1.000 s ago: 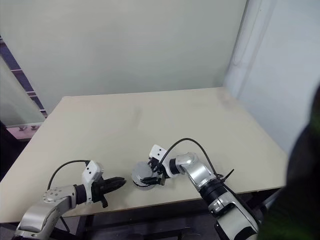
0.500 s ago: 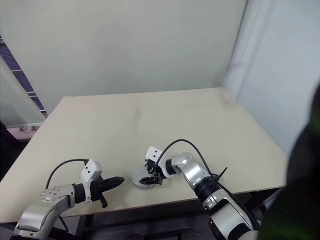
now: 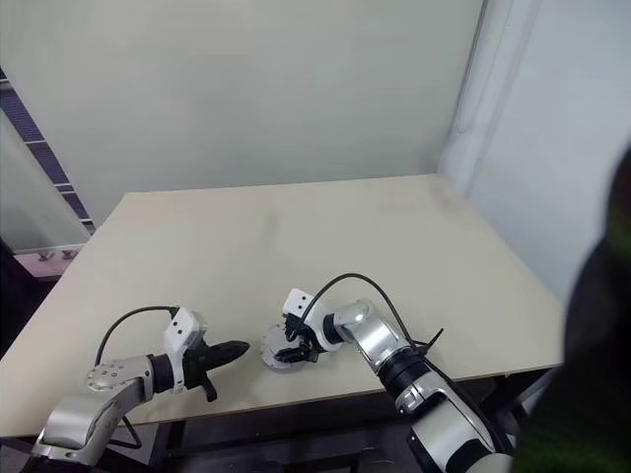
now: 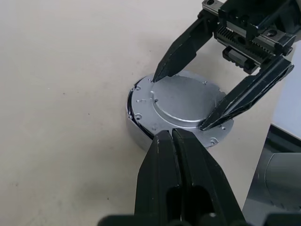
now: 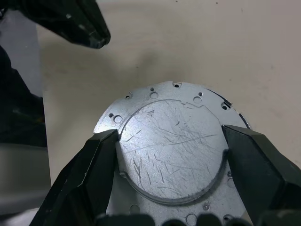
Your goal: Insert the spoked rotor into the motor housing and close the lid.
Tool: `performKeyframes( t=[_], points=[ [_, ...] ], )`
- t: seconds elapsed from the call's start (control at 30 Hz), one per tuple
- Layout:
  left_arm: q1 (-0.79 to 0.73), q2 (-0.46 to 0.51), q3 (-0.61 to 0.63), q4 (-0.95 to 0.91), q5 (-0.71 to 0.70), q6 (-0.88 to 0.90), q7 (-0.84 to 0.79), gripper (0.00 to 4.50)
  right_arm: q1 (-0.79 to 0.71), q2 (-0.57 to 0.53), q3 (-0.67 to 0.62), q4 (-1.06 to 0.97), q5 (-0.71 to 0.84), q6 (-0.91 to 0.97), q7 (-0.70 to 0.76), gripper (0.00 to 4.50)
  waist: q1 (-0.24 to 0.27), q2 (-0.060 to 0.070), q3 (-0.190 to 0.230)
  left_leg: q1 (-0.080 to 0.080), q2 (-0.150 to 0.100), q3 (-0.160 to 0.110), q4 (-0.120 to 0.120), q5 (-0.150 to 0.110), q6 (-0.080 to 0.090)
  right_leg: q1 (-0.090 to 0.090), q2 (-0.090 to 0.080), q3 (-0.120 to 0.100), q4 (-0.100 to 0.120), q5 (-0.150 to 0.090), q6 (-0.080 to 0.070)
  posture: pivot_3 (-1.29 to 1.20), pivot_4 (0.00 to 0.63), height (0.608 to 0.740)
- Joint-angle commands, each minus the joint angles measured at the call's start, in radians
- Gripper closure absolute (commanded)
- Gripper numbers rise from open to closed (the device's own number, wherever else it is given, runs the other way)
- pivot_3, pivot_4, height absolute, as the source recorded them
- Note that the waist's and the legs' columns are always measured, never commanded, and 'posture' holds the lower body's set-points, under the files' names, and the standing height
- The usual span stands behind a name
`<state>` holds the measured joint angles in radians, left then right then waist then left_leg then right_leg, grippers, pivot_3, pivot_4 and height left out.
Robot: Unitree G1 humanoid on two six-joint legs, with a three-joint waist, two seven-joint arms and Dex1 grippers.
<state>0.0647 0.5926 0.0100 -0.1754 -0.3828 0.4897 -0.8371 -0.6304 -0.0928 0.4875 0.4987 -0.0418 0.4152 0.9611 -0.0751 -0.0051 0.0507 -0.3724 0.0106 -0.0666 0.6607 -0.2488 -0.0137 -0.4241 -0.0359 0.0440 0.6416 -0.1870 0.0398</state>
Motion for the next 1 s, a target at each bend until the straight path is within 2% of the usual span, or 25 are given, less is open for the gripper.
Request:
performKeyframes(
  t=[0.03, 0.4, 0.73, 1.0],
  points=[
    [-0.022, 0.001, 0.000, -0.021, 0.003, -0.014, 0.003, 4.50, 0.003, 0.017, -0.026, -0.060, 0.024, 0.043, -0.011, 1.20, 0.000, 0.000, 0.000, 0.000, 0.000, 0.000, 0.000, 0.000, 0.000, 0.000, 0.000, 0.000, 0.000, 0.000, 0.000, 0.00, 0.000, 0.740],
    [-0.035, -0.007, -0.007, -0.009, 0.013, -0.015, -0.001, 4.50, 0.040, 0.050, -0.075, -0.121, 0.053, 0.127, -0.087, 1.20, 0.000, 0.000, 0.000, 0.000, 0.000, 0.000, 0.000, 0.000, 0.000, -0.001, 0.000, 0.000, 0.000, 0.000, 0.000, 0.00, 0.000, 0.740],
    [-0.034, -0.004, -0.009, -0.011, 0.012, -0.012, -0.001, 4.50, 0.085, 0.034, 0.012, -0.176, -0.024, 0.115, -0.153, 1.20, -0.001, 0.000, 0.000, 0.000, 0.000, 0.000, -0.001, 0.000, 0.000, -0.001, 0.001, 0.000, 0.000, 0.000, 0.000, 0.00, 0.000, 0.740],
    [-0.027, -0.002, -0.007, -0.017, 0.009, -0.012, 0.000, 4.50, 0.116, 0.048, 0.034, -0.199, -0.046, 0.137, -0.203, 1.20, -0.001, 0.000, 0.000, 0.001, 0.001, 0.000, 0.000, 0.000, 0.000, 0.000, 0.001, 0.000, 0.000, 0.000, 0.000, 0.00, 0.000, 0.740]
  ],
)
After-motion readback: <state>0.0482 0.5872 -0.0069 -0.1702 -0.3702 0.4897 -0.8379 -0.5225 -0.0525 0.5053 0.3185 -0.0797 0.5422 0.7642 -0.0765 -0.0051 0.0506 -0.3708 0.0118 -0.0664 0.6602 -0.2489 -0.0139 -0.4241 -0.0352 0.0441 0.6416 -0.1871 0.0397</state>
